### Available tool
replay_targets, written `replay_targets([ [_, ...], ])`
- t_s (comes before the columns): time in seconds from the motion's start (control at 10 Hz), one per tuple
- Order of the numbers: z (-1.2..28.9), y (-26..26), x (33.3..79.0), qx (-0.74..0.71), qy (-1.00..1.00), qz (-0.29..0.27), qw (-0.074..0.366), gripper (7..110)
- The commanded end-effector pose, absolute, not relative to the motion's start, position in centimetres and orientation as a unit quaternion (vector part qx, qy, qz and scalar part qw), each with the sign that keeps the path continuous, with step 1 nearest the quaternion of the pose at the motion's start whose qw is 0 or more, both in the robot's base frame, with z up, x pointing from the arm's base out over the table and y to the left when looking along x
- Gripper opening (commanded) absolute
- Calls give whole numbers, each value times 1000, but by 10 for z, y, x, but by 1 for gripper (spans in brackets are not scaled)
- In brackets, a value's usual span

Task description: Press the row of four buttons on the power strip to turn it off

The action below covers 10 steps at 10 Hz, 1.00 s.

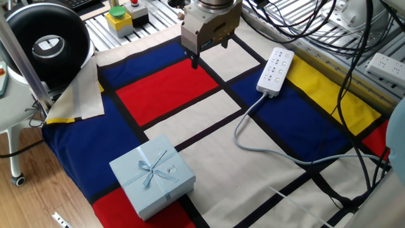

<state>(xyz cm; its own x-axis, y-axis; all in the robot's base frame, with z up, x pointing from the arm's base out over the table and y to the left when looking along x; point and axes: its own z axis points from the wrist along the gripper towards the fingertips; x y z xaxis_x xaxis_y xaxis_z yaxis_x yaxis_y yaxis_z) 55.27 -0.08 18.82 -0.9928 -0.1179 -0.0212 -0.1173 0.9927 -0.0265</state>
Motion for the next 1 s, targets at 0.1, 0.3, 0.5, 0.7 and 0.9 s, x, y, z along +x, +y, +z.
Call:
replay_targets([
  [0.1, 189, -1, 563, -93, 995, -18, 29, 22],
  [0.3, 193, 3, 577, -109, 992, -21, 55, 22],
  [0.5, 192, 12, 570, -122, 992, -8, 43, 22],
  [0.7, 194, 7, 561, -145, 989, -15, 24, 22],
  [0.9, 188, 3, 558, -145, 989, -24, 15, 22],
])
